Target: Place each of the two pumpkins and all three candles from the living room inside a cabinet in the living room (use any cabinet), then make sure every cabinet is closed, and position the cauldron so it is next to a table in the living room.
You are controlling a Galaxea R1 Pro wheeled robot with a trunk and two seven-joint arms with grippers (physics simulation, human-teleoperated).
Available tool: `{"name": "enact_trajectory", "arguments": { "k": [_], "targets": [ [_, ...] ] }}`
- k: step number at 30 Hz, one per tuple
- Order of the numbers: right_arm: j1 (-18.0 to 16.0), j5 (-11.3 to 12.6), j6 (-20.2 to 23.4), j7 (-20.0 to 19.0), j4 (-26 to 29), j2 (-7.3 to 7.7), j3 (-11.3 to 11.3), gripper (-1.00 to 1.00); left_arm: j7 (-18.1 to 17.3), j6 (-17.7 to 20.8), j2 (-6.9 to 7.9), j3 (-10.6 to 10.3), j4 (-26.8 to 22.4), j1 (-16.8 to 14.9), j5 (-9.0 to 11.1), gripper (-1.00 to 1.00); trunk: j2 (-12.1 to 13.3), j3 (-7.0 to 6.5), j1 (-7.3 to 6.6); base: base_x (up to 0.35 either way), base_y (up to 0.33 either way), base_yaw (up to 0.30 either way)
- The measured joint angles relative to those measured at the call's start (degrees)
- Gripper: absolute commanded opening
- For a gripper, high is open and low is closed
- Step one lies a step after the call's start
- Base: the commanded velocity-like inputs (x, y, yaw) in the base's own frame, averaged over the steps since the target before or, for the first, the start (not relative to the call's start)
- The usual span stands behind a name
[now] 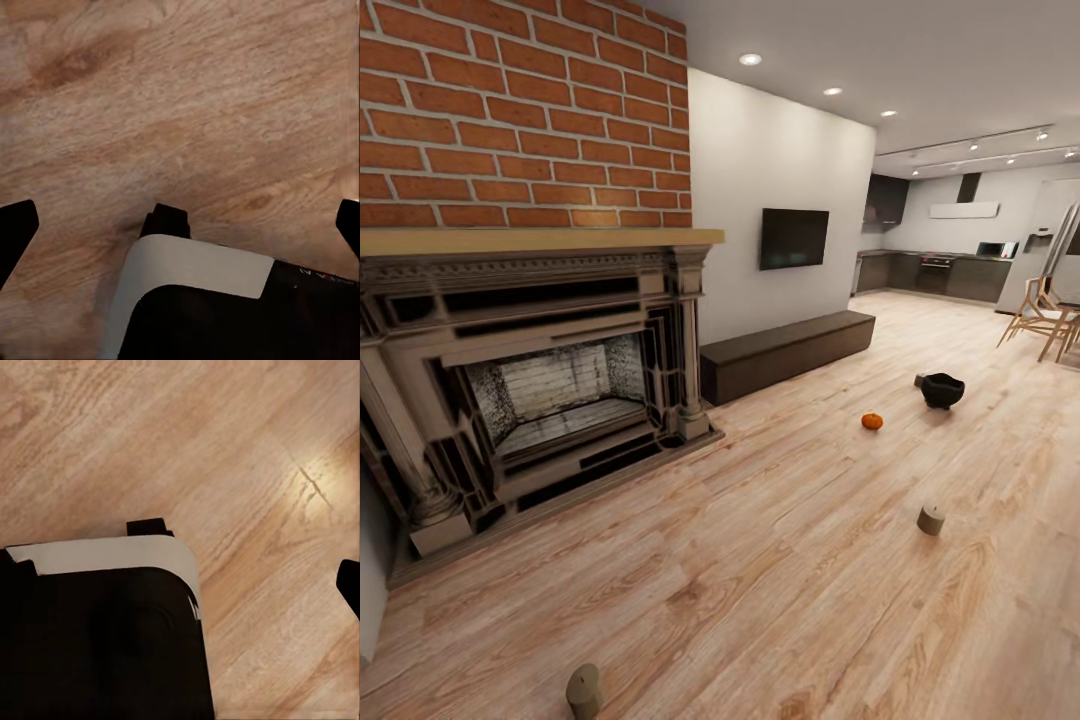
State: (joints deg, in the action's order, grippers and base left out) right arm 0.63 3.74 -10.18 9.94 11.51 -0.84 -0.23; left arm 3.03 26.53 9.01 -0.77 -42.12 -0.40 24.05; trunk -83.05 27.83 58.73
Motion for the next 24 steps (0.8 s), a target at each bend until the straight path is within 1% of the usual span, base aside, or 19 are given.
{"name": "enact_trajectory", "arguments": {
  "k": [1,2,3,4,5,6,7,8,9,10,11,12,13,17,19,20,21,22,24],
  "targets": [
    [0.0,0.0,1.0,0.0,0.4,-0.18,0.0,1.00,0.6,4.0,2.72,0.0,-3.8,-1.0,4.6,1.00,0.0,0.00,0.00,0.000,0.000,0.000],
    [0.0,-0.1,1.7,0.0,1.0,-0.36,0.0,1.00,2.1,7.0,4.47,0.0,-3.7,-4.0,8.2,1.00,0.0,0.00,0.00,0.000,0.000,0.000],
    [0.0,-0.1,2.1,0.0,1.4,-0.49,0.0,1.00,4.0,9.1,5.67,0.0,-1.5,-8.3,10.6,1.00,0.0,0.00,0.00,0.000,0.000,0.000],
    [0.0,-0.1,2.4,0.0,1.8,-0.58,0.0,1.00,5.3,10.2,6.37,0.0,2.3,-12.6,11.9,1.00,0.0,0.00,0.00,0.000,0.000,0.000],
    [0.0,-0.1,2.5,0.0,1.9,-0.63,0.0,1.00,5.7,10.6,6.60,0.0,4.1,-14.5,12.4,1.00,0.0,0.01,0.00,0.000,0.000,0.000],
    [0.0,-0.1,2.8,0.0,2.2,-0.76,0.0,1.00,6.4,10.9,6.80,0.0,7.2,-18.0,12.7,1.00,0.0,0.00,0.00,0.000,0.000,0.000],
    [0.0,-0.2,3.2,0.1,2.6,-1.08,0.0,1.00,6.8,11.0,6.75,-0.1,9.4,-21.2,12.3,1.00,0.0,0.00,0.00,0.000,0.000,0.000],
    [0.0,-0.2,3.4,0.2,2.9,-1.33,0.1,1.00,6.9,11.1,6.67,-0.1,10.2,-22.5,11.8,1.00,0.0,0.01,0.00,0.000,0.000,0.000],
    [0.0,-0.6,4.6,0.9,3.7,-1.98,0.1,1.00,7.1,11.2,6.37,-0.1,11.4,-25.0,10.6,1.00,0.0,0.00,0.00,0.000,0.000,0.000],
    [0.0,-1.4,6.1,1.7,4.3,-2.60,0.1,1.00,7.3,11.4,6.09,-0.1,12.3,-27.6,9.2,1.00,0.0,0.00,0.00,0.000,0.000,0.000],
    [0.0,-2.0,6.8,2.0,4.7,-2.85,0.1,1.00,7.3,11.5,5.99,-0.1,12.7,-28.8,8.6,1.00,0.0,0.01,0.00,0.000,0.000,0.000],
    [0.0,-4.3,8.4,2.6,5.6,-3.40,0.2,1.00,7.3,12.0,5.73,-0.2,13.6,-32.0,7.3,1.00,0.0,0.00,0.00,0.000,0.000,0.000],
    [0.0,-4.8,8.7,2.7,5.8,-3.51,0.1,1.00,7.3,12.1,5.70,-0.2,13.7,-33.0,7.1,1.00,0.0,0.01,0.00,0.000,0.000,0.000],
    [-0.1,-6.3,9.5,3.0,6.5,-4.21,0.2,1.00,5.2,12.5,5.13,-0.3,14.0,-34.9,6.0,1.00,0.0,0.01,0.00,0.000,0.000,0.000],
    [-0.2,-6.7,10.3,3.4,7.9,-4.95,0.2,1.00,3.7,12.4,3.64,-0.6,14.1,-35.3,2.8,1.00,0.0,0.01,0.00,0.000,0.000,0.000],
    [-0.4,-6.8,11.2,4.1,8.8,-5.65,0.2,1.00,3.1,12.3,2.81,-0.7,14.3,-35.4,0.1,1.00,0.0,0.01,0.00,0.000,0.000,0.000],
    [-0.4,-6.9,11.8,4.6,9.3,-6.08,0.2,1.00,2.9,12.2,2.38,-0.7,14.3,-35.4,-1.5,1.00,0.0,0.01,0.00,0.000,0.000,0.000],
    [-0.6,-7.4,13.2,5.7,10.2,-6.92,0.2,1.00,2.4,12.0,1.60,-0.8,14.5,-35.4,-4.2,1.00,0.0,0.00,0.00,0.000,0.000,0.000],
    [-1.1,-8.6,14.8,7.2,11.4,-8.08,0.3,1.00,1.7,11.7,0.52,-0.9,14.7,-35.5,-6.7,1.00,0.0,0.00,0.00,0.000,0.000,0.000]
  ]
}}
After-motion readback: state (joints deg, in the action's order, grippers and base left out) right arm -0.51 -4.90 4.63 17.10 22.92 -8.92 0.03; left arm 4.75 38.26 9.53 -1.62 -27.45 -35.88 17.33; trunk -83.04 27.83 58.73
